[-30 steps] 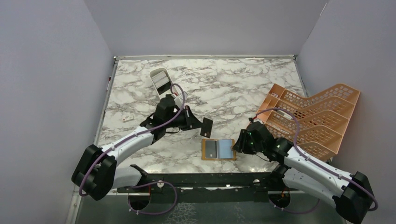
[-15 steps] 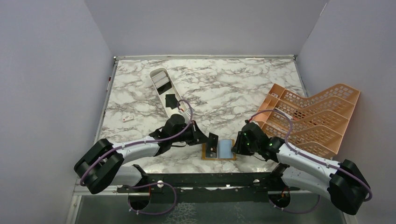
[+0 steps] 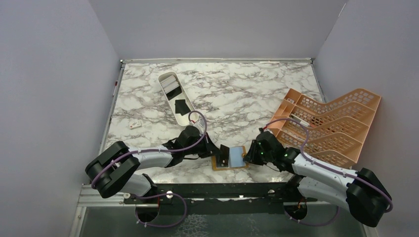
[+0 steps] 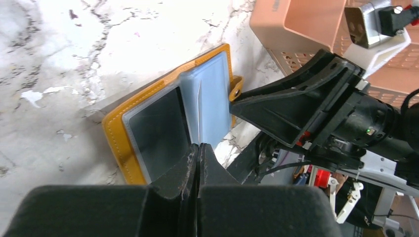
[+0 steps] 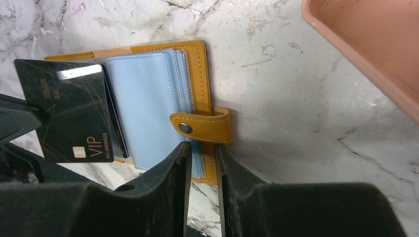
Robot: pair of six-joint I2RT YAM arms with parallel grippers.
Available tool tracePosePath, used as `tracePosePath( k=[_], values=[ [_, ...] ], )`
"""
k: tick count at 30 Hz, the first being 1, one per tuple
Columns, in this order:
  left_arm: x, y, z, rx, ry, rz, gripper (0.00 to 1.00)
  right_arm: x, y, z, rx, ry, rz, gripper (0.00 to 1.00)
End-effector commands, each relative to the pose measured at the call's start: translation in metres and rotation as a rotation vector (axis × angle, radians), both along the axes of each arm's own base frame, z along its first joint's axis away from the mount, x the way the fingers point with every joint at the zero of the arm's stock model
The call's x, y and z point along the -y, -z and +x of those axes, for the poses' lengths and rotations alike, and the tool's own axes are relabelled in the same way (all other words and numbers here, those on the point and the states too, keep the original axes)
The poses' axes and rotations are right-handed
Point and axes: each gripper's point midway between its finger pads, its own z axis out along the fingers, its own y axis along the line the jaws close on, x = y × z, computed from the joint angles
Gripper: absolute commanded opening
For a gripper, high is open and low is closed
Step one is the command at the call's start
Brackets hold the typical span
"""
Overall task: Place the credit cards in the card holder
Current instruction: Insert the credit card into the card holder.
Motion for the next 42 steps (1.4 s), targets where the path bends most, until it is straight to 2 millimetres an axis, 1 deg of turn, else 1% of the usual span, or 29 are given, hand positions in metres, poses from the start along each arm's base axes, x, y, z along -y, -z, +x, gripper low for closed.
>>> tracePosePath(
  k=[1, 8, 14, 21, 28, 34, 42],
  values=[
    [-0.002, 0.004, 0.007, 0.022, -0.059, 0.001, 0.0, 0.007, 0.018, -0.018, -0.069, -0.006, -0.014, 0.29],
    [-0.005, 0.011, 0.003, 0.008, -0.067, 0.016, 0.0, 0.001, 0.015, -0.026, -0.084, -0.02, 0.047, 0.26],
    [-0.005, 0.015, 0.003, 0.011, -0.069, 0.026, 0.0, -0.001, 0.021, -0.031, -0.106, -0.029, 0.065, 0.25],
    [-0.002, 0.009, 0.002, 0.025, -0.061, 0.009, 0.0, -0.002, 0.023, -0.032, -0.116, -0.034, 0.067, 0.25],
    [0.002, -0.002, 0.003, 0.058, -0.04, -0.009, 0.0, -0.003, 0.023, -0.03, -0.114, -0.036, 0.059, 0.23],
    [-0.001, 0.009, 0.005, 0.073, -0.033, 0.032, 0.0, -0.003, 0.024, -0.031, -0.117, -0.038, 0.059, 0.23],
    [-0.005, 0.016, 0.01, 0.125, -0.027, 0.081, 0.0, -0.002, 0.025, -0.032, -0.119, -0.037, 0.058, 0.23]
  ],
)
